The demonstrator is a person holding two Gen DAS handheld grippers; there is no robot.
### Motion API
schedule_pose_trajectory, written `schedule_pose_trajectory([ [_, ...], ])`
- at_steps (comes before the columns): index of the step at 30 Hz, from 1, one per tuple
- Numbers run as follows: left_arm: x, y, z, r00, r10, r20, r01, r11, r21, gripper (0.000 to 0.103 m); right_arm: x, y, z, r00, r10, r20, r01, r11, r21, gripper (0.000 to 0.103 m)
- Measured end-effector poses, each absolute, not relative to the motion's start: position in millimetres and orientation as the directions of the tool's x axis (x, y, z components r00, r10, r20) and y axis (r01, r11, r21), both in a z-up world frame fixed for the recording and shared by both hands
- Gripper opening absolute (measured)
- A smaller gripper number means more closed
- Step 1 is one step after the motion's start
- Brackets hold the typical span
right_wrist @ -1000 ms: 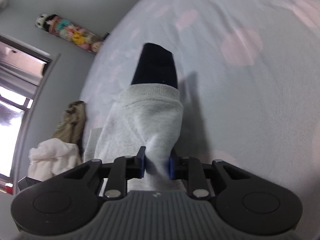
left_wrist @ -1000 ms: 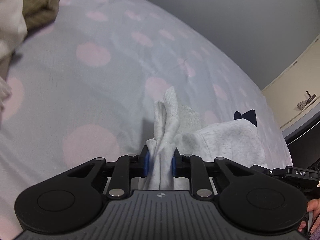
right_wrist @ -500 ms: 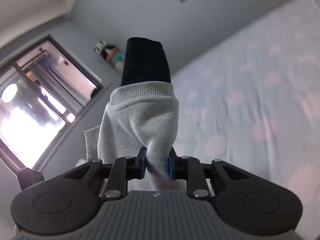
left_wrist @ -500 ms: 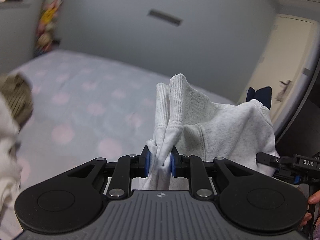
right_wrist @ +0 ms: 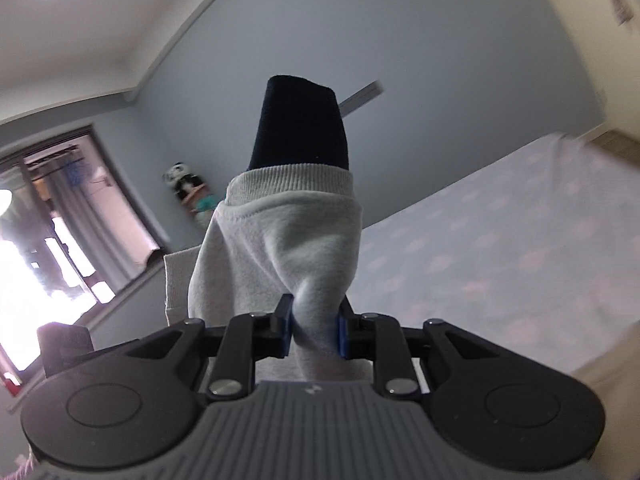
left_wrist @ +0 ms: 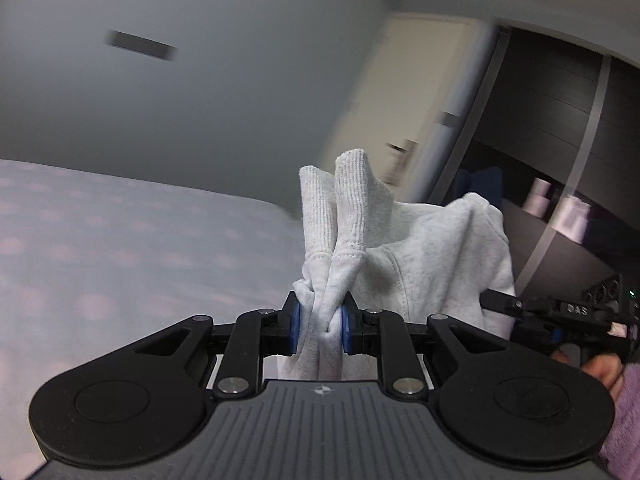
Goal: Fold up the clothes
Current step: 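Lift the folded sweatshirt with both grippers and carry it toward the clothes stack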
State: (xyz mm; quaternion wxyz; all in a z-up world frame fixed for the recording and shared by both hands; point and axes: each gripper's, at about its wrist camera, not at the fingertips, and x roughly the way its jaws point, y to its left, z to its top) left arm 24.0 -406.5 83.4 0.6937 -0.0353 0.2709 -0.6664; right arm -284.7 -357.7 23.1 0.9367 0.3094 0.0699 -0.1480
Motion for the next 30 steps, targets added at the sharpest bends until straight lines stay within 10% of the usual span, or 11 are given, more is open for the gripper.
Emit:
schedule_pose_trajectory([
  [16, -190, -712, 46, -0.603, -0.724, -0.337, 0.729, -0.326, -0.602, 0.017, -559, -475, 115, 0.627, -0.649, -0.431, 0.774, 0.581, 0.252, 0.024],
  [30, -271, -821, -36, -0.623, -0.611, -0.49, 0.726, -0.218, -0.652, 0.017, -552, -642, 93, 0.325, -0.646, -0.691, 0.876, 0.481, -0.038, 0.024],
])
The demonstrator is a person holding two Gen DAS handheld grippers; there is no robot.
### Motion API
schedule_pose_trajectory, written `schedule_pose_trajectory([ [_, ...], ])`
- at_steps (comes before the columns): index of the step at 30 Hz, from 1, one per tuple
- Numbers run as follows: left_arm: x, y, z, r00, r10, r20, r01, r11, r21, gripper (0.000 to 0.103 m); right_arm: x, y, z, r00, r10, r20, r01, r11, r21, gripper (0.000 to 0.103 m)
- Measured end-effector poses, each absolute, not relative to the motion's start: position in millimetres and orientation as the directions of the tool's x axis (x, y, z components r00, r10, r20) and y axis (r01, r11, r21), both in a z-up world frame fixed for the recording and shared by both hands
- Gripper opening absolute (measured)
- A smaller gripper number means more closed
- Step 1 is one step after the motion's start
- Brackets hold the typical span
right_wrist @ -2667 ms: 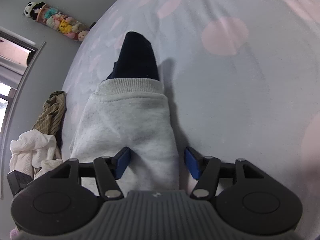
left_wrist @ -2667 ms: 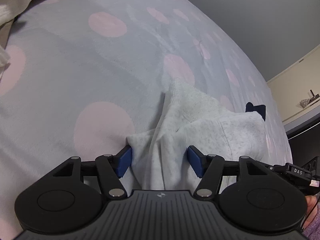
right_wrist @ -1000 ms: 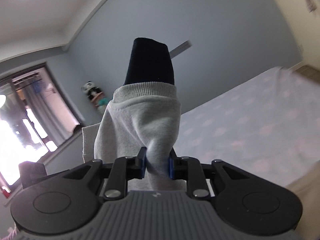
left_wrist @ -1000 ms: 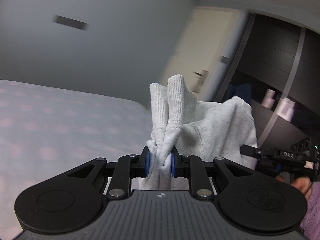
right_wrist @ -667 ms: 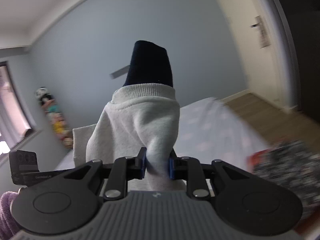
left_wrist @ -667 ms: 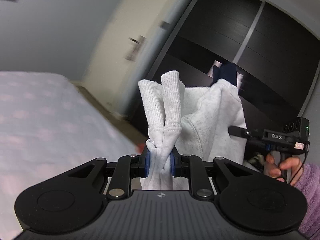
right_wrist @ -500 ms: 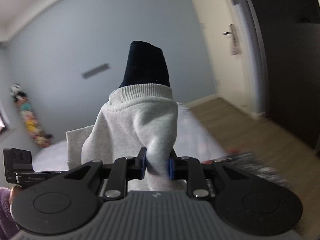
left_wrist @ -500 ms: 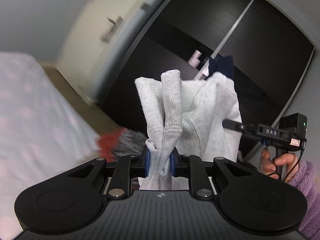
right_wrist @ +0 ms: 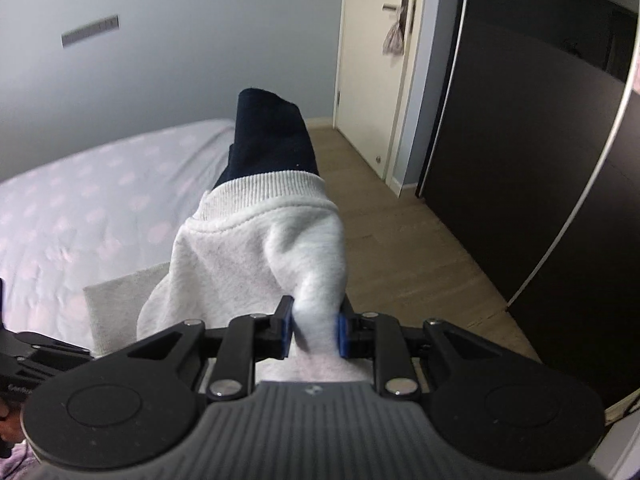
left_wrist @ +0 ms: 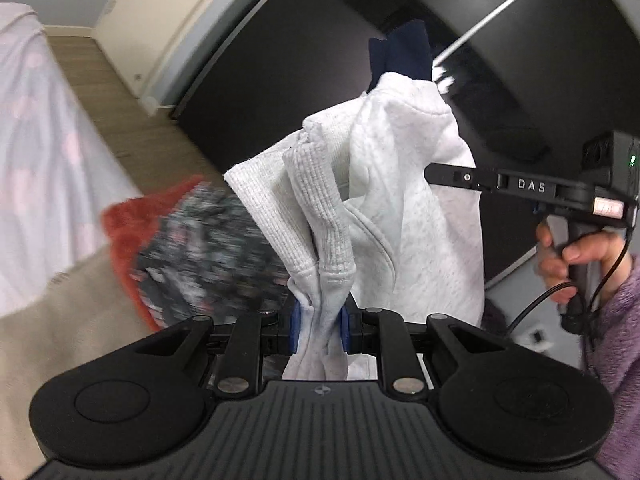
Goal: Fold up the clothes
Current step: 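Lift the folded sweatshirt with both grippers and carry it toward the clothes stack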
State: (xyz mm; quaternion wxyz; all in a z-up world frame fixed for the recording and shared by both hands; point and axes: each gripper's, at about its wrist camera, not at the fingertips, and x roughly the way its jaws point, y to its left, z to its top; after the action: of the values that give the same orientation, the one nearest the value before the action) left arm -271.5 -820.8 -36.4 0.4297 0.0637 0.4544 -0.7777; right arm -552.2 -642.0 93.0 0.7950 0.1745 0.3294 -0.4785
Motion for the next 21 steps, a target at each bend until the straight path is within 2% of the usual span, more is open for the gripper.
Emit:
schedule_pose_trajectory([
  [7, -260, -848, -69, -0.575, -0.603, -0.553, 0.755, -0.13, -0.642, 0.016, -522, -699, 26, 0.285, -0.614, -0.736, 0.877, 0.477, -0.058, 0.027],
  [10, -252, -850, -72, -0.557, -0.595, -0.58, 0.765, -0.096, -0.637, 0.016, -517, -705, 2, 0.257, -0.624, -0.738, 0.887, 0.455, -0.076, 0.037],
  [16, -246, -854, -77, -0.526, -0.597, -0.605, 0.788, -0.075, -0.611, 0.017, -528, -698, 9, 0.243, -0.679, -0.693, 0.921, 0.385, -0.054, 0.038],
  [21, -247, -858, -85, -0.501, -0.598, -0.626, 0.809, -0.066, -0.584, 0.017, -553, -646, 14, 0.221, -0.695, -0.685, 0.938, 0.344, -0.046, 0.04],
])
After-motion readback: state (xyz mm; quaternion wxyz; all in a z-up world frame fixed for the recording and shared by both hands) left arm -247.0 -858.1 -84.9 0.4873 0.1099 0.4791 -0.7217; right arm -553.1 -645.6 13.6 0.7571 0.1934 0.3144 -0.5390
